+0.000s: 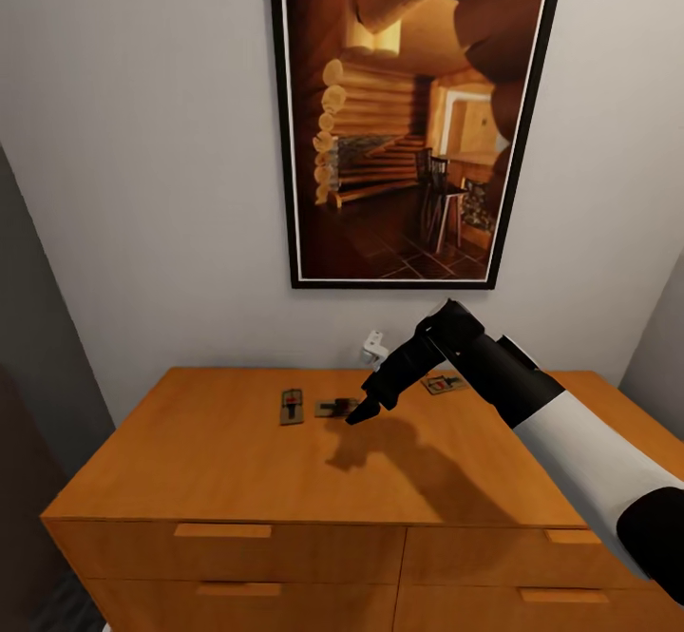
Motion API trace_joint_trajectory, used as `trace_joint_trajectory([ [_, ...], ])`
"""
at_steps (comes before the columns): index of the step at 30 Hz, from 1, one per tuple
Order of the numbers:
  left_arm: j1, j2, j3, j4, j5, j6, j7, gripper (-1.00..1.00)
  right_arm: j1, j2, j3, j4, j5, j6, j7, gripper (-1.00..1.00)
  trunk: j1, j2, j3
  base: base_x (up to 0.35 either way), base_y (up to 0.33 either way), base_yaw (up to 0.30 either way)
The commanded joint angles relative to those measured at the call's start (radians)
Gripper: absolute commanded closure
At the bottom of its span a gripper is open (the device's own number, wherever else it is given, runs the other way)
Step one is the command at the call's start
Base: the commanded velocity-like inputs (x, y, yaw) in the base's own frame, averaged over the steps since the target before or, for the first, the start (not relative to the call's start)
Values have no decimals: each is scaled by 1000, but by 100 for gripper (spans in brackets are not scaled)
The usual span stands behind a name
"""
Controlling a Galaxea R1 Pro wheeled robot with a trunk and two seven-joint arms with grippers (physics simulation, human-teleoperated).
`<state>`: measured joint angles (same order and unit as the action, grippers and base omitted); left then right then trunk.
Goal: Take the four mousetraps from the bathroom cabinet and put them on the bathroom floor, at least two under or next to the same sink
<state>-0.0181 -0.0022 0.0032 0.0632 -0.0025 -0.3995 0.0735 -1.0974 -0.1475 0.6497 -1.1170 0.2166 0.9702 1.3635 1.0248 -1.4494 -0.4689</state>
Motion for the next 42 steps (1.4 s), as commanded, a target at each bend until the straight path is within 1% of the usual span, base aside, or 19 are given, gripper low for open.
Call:
trace_joint_trajectory([
  [1,-2,0,0,4,-1,-7,3,-100,-1,0,0,-1,10,7,10,-100,0,-1,-1,112,85,0],
  [13,-2,1,0,5,0,-7,3,-100,-1,0,1,1,10,7,1,-100,0,-1,-1,197,133,0],
  [19,-2,1,0,5,-1,-7,3,-100,-1,0,1,2,10,7,-1,-100,0,-1,-1,165,48,0],
  [42,-2,1,0,6,0,-7,2,-100,1,-3,2,64,10,4,-4,-100,0,-1,-1,14,3,0],
])
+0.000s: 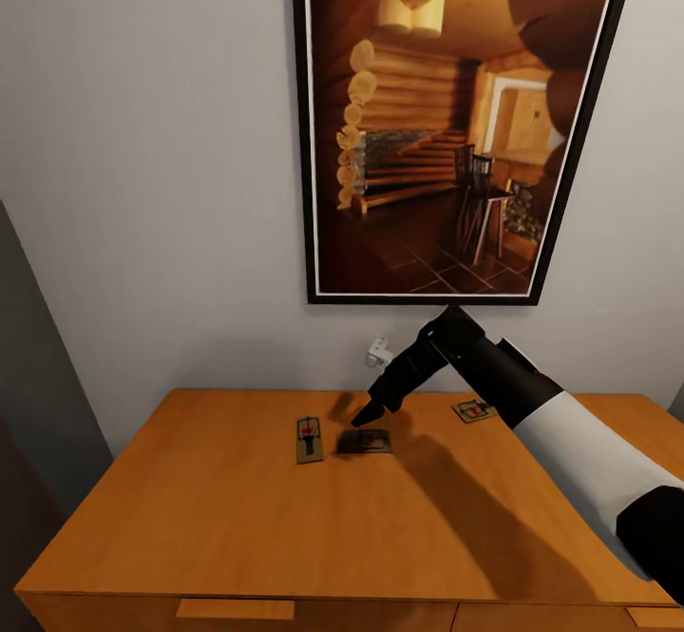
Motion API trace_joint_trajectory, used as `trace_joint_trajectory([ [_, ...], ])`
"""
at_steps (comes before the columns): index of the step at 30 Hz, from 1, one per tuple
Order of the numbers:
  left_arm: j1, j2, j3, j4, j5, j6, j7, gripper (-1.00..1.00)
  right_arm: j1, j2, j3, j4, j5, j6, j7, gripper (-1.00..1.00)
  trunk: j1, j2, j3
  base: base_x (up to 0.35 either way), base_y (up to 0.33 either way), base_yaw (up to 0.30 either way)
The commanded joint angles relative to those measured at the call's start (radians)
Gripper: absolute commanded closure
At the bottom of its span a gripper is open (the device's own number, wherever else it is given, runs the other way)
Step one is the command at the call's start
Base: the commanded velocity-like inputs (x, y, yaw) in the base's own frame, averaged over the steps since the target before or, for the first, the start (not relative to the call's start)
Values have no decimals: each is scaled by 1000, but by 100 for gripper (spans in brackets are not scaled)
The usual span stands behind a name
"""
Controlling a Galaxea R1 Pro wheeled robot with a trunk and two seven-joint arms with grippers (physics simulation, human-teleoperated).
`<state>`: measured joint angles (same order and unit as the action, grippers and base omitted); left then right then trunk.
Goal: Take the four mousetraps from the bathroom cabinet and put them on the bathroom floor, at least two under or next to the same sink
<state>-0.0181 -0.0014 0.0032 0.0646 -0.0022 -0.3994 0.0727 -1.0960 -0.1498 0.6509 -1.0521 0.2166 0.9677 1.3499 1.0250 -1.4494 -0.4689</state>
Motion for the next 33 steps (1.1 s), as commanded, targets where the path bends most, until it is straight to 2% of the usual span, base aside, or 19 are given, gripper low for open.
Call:
trace_joint_trajectory([
  [1,-2,0,0,4,0,-7,3,-100,-1,0,1,0,10,7,10,-100,0,-1,-1,0,0,0],
  [12,-2,0,0,4,-1,-7,4,-100,-1,2,2,12,10,-17,7,-100,0,-1,-1,0,0,0],
  [25,-2,0,0,4,-1,-7,3,-100,-1,7,6,19,11,-93,-15,-100,0,-1,-1,0,0,0],
  [33,-2,0,0,4,-1,-6,3,-100,-1,9,23,20,11,-119,-18,-100,0,-1,-1,0,0,0],
])
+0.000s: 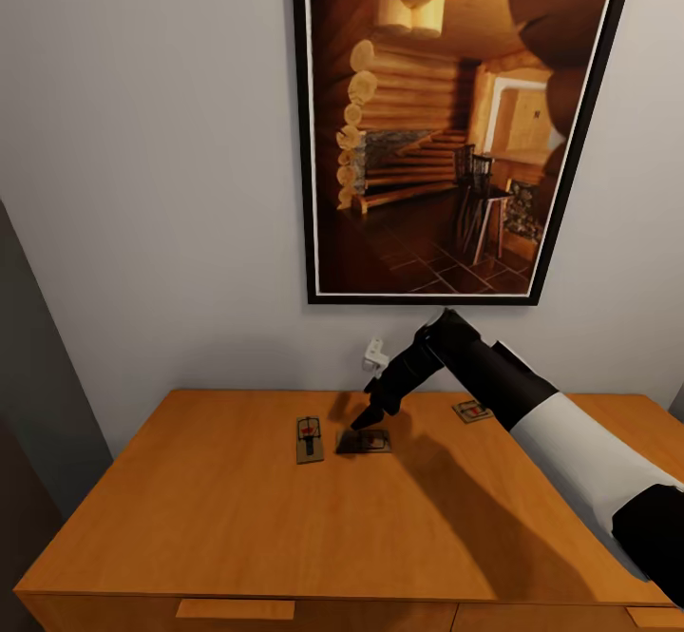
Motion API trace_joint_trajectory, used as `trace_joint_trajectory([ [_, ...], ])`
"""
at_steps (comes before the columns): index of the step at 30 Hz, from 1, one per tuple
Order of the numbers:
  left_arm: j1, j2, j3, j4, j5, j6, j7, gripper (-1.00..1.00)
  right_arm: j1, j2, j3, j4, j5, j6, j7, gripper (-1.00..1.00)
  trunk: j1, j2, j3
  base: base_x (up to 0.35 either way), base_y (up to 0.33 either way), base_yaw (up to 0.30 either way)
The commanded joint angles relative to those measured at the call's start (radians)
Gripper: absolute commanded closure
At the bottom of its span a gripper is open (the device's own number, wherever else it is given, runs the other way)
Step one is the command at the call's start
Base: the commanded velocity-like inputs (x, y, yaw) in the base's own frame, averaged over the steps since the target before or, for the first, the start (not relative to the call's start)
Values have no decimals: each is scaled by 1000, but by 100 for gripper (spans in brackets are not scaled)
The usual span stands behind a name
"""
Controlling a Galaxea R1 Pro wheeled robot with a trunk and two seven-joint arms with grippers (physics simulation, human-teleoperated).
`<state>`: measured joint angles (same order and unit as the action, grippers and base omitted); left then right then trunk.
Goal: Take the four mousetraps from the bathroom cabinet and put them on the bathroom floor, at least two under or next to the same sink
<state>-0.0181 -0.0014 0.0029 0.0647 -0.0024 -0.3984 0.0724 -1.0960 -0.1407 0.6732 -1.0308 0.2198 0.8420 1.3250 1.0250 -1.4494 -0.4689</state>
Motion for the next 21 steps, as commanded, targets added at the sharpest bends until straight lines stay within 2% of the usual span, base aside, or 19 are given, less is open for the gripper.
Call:
trace_joint_trajectory([
  [1,-2,0,0,4,-1,-7,3,-100,-1,0,4,-2,7,6,7,-100,0,-1,-1,0,0,0],
  [8,-2,0,-1,4,-1,-7,3,-100,-1,-1,39,-2,7,-31,8,-100,0,-1,-1,0,0,0],
  [21,-2,0,-1,4,-1,-7,3,-100,1,-2,52,0,5,-59,11,-100,0,-1,-1,0,0,0],
])
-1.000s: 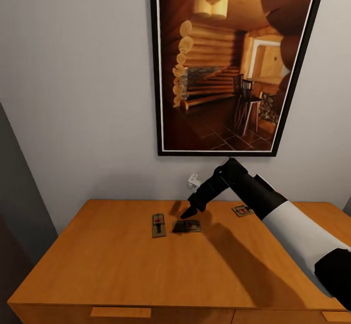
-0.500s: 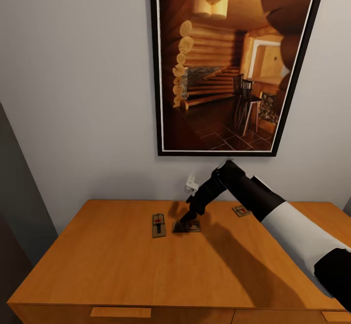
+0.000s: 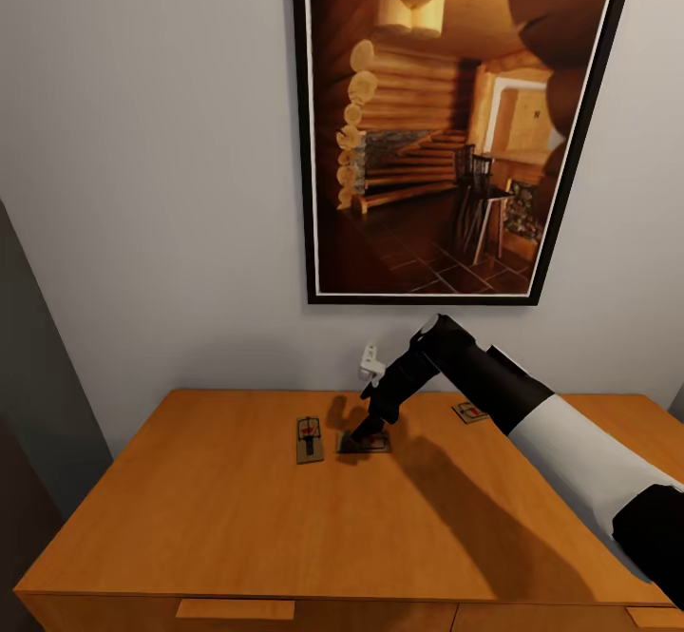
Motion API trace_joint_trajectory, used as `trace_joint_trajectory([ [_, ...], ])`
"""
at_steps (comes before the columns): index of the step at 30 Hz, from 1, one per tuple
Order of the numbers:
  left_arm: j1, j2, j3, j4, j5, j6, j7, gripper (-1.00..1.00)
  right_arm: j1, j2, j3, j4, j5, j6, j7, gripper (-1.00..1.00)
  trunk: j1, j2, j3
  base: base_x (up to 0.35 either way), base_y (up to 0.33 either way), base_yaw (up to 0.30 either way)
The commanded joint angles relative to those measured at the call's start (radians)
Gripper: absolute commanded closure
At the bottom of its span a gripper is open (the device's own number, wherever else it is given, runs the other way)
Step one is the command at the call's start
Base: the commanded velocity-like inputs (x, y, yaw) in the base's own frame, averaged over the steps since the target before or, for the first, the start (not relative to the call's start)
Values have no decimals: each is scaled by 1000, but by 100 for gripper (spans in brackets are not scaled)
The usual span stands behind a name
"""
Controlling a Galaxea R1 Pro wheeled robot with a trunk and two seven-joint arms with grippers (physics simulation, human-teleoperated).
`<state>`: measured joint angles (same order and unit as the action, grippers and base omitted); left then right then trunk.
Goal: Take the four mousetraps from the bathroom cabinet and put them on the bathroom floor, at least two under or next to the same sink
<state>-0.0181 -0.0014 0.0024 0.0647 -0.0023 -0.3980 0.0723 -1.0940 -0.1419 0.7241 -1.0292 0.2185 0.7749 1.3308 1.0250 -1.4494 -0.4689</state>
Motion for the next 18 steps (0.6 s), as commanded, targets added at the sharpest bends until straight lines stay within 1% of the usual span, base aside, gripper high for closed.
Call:
trace_joint_trajectory([
  [1,-2,0,0,4,-1,-7,3,-100,-1,-1,1,-2,6,6,6,-100,0,-1,-1,0,0,0],
  [18,-2,0,0,4,-1,-7,3,-100,4,-6,2,-2,5,-2,7,-100,0,-1,-1,0,0,0],
])
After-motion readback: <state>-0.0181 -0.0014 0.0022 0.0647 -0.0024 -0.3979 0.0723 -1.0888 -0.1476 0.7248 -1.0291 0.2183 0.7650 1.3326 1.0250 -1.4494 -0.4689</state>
